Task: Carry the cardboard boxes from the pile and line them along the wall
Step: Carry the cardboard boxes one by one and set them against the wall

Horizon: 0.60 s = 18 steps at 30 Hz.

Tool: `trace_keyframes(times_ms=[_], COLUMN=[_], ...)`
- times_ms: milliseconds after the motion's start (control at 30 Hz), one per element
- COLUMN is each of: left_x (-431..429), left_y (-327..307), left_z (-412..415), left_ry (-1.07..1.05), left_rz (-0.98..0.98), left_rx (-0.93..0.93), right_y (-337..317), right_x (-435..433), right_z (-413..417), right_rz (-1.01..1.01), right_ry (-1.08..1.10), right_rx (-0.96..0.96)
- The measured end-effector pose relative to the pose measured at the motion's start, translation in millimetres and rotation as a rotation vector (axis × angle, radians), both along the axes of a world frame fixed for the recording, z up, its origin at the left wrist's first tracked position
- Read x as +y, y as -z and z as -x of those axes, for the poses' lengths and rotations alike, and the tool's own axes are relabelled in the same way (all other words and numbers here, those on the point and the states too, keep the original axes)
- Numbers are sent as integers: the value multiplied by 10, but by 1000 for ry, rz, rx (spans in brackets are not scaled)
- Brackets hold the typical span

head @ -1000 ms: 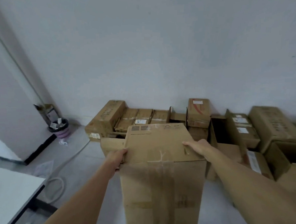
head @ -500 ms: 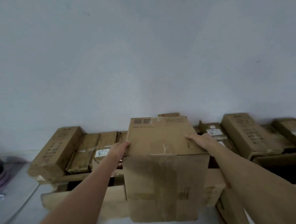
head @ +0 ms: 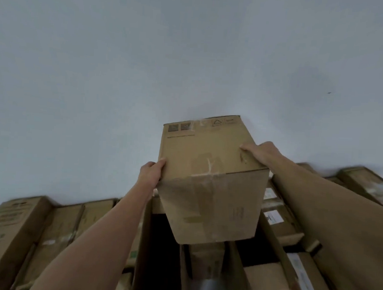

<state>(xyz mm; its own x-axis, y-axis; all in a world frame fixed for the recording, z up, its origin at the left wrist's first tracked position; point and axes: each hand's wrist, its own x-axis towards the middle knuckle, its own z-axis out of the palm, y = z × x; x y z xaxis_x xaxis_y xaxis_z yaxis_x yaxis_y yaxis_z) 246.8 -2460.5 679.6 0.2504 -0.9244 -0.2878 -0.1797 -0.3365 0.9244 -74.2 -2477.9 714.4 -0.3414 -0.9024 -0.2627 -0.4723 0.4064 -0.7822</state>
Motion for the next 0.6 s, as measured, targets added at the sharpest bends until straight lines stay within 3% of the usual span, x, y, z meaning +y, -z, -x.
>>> trace_keyframes(times_ms=[300,600], left_x=[-1380,-1656], left_y=[338,532], left_z=[62,230], left_ry=[14,5], left_rz=[-27,-14], left_rx=[-35,-204], right_y=[294,611], right_x=[-1358,-1761], right_z=[51,246], right_rz=[-27,-55], right_ry=[39,-9], right_rx=[-46,-86])
